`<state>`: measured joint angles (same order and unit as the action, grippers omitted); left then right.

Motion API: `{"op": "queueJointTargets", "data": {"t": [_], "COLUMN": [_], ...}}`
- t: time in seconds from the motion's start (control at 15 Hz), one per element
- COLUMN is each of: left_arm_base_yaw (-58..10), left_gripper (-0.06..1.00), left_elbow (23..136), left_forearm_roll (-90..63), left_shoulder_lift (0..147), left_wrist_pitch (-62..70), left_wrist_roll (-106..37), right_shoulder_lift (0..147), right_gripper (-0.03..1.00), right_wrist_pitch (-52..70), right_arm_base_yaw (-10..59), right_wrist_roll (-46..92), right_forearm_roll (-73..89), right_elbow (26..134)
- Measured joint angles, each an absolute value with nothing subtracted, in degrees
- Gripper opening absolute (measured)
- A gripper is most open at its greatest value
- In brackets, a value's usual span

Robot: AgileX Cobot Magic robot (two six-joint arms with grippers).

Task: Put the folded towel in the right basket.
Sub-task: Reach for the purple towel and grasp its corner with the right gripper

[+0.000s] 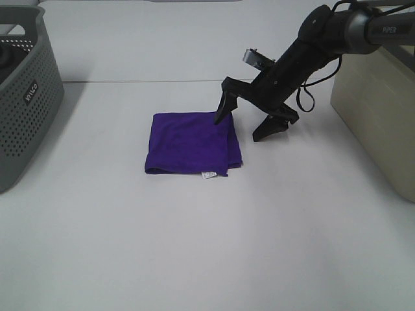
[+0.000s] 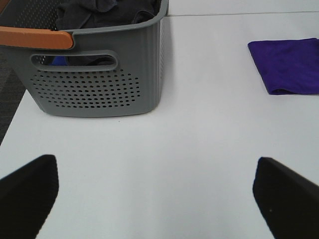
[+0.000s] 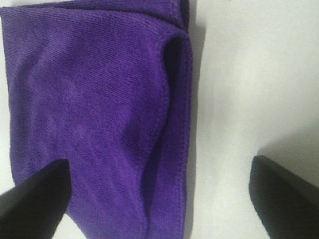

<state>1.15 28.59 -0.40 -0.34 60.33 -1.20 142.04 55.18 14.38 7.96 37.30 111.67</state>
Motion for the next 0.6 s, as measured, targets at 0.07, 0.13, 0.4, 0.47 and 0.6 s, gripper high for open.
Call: {"op": "queueJointTargets", "data": {"t": [0.07,0.13,0.4,0.47,0.6], "left_arm_base_yaw": [1.15,1.15,1.15,1.15,1.15], "left_gripper": [0.99,0.99,0.99,0.99,0.99], "left_elbow": [28.59,28.59,28.59,28.59,28.59], "left_forearm_roll": [-0.40,-0.40,0.00,0.00,0.00], "left_shoulder_lift": [-0.34,-0.34,-0.34,-0.34,-0.34], "left_wrist_pitch": [60.33,60.33,60.33,60.33,60.33], "left_wrist_roll": [-1.20,-1.20,-1.20,-1.20,-1.20], "right_shoulder_lift": [142.61,142.78,145.30,145.65,146.62], "right_gripper": [0.93,0.93,0.74,0.58,0.19], "right_wrist_pitch": [55.12,54.72,47.27,45.26,42.28], "right_arm_base_yaw": [14.78,15.13,22.80,24.64,27.90], "right_wrist_roll": [7.85,7.85,7.85,7.85,7.85], "right_forearm_roll": [37.93,38.33,40.45,40.45,40.45], "right_elbow": [111.96,112.07,112.82,112.82,113.04]}}
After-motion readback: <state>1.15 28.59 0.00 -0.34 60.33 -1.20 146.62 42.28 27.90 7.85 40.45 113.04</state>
